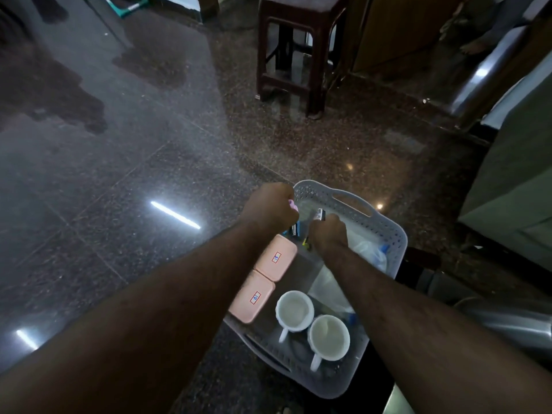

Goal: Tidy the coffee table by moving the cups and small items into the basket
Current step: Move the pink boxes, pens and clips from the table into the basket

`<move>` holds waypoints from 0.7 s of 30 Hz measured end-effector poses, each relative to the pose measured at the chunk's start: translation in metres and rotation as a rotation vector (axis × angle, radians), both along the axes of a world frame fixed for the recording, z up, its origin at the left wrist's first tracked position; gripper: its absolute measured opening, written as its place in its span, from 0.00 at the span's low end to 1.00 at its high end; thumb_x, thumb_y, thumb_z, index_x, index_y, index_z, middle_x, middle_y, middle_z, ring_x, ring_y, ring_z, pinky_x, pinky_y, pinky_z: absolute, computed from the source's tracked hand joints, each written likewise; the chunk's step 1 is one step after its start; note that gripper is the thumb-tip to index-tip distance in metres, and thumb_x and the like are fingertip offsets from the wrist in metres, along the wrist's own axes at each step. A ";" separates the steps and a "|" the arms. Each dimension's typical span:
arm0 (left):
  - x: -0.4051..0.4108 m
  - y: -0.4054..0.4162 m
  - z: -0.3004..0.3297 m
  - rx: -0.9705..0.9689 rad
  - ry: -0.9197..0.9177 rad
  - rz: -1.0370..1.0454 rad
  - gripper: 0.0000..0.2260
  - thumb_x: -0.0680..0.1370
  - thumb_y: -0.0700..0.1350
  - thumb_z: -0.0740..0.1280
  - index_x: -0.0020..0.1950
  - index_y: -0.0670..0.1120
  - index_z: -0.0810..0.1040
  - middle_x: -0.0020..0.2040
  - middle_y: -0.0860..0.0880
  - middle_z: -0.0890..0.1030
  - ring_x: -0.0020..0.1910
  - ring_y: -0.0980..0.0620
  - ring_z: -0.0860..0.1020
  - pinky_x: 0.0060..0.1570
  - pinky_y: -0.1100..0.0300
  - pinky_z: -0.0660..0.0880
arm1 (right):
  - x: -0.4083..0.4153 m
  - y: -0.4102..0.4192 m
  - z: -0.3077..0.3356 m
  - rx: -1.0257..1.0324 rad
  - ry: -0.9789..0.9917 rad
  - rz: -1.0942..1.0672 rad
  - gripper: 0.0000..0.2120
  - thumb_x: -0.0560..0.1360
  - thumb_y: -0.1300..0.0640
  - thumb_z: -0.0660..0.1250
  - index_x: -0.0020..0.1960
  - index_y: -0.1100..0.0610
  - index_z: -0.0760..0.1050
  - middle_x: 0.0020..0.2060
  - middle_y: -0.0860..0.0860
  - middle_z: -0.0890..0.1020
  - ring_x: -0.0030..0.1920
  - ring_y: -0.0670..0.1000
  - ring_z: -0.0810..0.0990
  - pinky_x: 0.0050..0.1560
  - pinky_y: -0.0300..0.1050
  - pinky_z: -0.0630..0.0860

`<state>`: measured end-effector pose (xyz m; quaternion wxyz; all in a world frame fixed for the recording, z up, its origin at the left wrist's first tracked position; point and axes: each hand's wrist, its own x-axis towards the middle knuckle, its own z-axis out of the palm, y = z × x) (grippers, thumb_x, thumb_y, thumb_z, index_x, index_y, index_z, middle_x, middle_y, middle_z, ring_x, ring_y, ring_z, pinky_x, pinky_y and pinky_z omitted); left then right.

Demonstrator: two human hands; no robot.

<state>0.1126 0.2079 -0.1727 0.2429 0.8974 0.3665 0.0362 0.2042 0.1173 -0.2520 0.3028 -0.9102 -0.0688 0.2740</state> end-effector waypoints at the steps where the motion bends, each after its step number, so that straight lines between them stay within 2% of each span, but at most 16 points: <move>1: 0.004 -0.002 0.000 0.005 -0.002 -0.008 0.06 0.73 0.43 0.65 0.41 0.41 0.78 0.41 0.42 0.82 0.43 0.40 0.80 0.39 0.58 0.72 | 0.000 0.000 -0.002 -0.010 -0.004 0.038 0.20 0.80 0.52 0.60 0.63 0.65 0.75 0.62 0.64 0.78 0.64 0.64 0.76 0.60 0.50 0.72; 4: 0.010 -0.004 -0.003 0.005 -0.002 -0.046 0.07 0.73 0.43 0.66 0.42 0.40 0.80 0.41 0.40 0.83 0.43 0.40 0.81 0.42 0.55 0.78 | -0.003 0.000 -0.007 -0.035 -0.037 0.113 0.15 0.76 0.51 0.66 0.54 0.62 0.81 0.54 0.60 0.83 0.58 0.62 0.80 0.50 0.45 0.73; 6: 0.012 -0.005 -0.005 0.008 -0.003 -0.060 0.07 0.73 0.43 0.67 0.42 0.40 0.81 0.40 0.40 0.83 0.42 0.40 0.81 0.41 0.54 0.79 | -0.001 0.000 -0.009 -0.041 -0.036 0.137 0.14 0.71 0.51 0.71 0.48 0.61 0.83 0.48 0.57 0.85 0.54 0.59 0.82 0.44 0.41 0.69; 11: 0.016 -0.007 -0.006 0.043 0.023 -0.068 0.08 0.74 0.45 0.67 0.46 0.42 0.84 0.44 0.42 0.84 0.45 0.42 0.81 0.42 0.57 0.75 | 0.004 -0.009 -0.006 -0.092 -0.116 0.331 0.15 0.72 0.48 0.72 0.46 0.60 0.85 0.45 0.58 0.85 0.51 0.58 0.82 0.45 0.43 0.72; 13: 0.019 -0.008 -0.007 0.050 0.037 -0.070 0.08 0.74 0.45 0.67 0.47 0.42 0.82 0.46 0.42 0.84 0.47 0.42 0.81 0.43 0.57 0.75 | 0.008 -0.015 -0.007 -0.037 -0.165 0.365 0.12 0.68 0.48 0.76 0.43 0.57 0.82 0.43 0.56 0.84 0.47 0.57 0.81 0.44 0.43 0.71; 14: 0.021 -0.008 -0.008 0.052 0.044 -0.067 0.09 0.75 0.46 0.68 0.49 0.42 0.81 0.47 0.42 0.83 0.48 0.42 0.81 0.44 0.56 0.75 | 0.011 -0.019 -0.006 0.053 -0.191 0.366 0.12 0.65 0.50 0.78 0.45 0.54 0.81 0.44 0.54 0.83 0.47 0.56 0.80 0.44 0.43 0.71; 17: 0.030 -0.010 -0.010 0.034 0.045 -0.049 0.11 0.74 0.47 0.68 0.53 0.42 0.76 0.50 0.42 0.82 0.49 0.42 0.79 0.45 0.54 0.74 | 0.019 -0.032 -0.001 0.343 -0.285 0.474 0.26 0.64 0.55 0.80 0.60 0.54 0.78 0.54 0.53 0.81 0.53 0.53 0.79 0.53 0.49 0.77; 18: 0.036 -0.011 -0.012 0.006 0.036 -0.048 0.11 0.74 0.46 0.69 0.53 0.42 0.75 0.49 0.43 0.81 0.48 0.43 0.79 0.45 0.54 0.74 | 0.023 -0.034 0.002 0.401 -0.316 0.531 0.25 0.66 0.56 0.79 0.61 0.55 0.78 0.53 0.53 0.81 0.53 0.52 0.79 0.53 0.50 0.77; 21: 0.051 -0.016 -0.014 -0.096 0.030 -0.047 0.10 0.72 0.43 0.71 0.49 0.46 0.74 0.46 0.47 0.78 0.44 0.50 0.75 0.43 0.57 0.71 | 0.033 -0.036 0.002 0.470 -0.393 0.582 0.14 0.73 0.55 0.72 0.58 0.56 0.80 0.48 0.54 0.82 0.47 0.52 0.80 0.49 0.53 0.79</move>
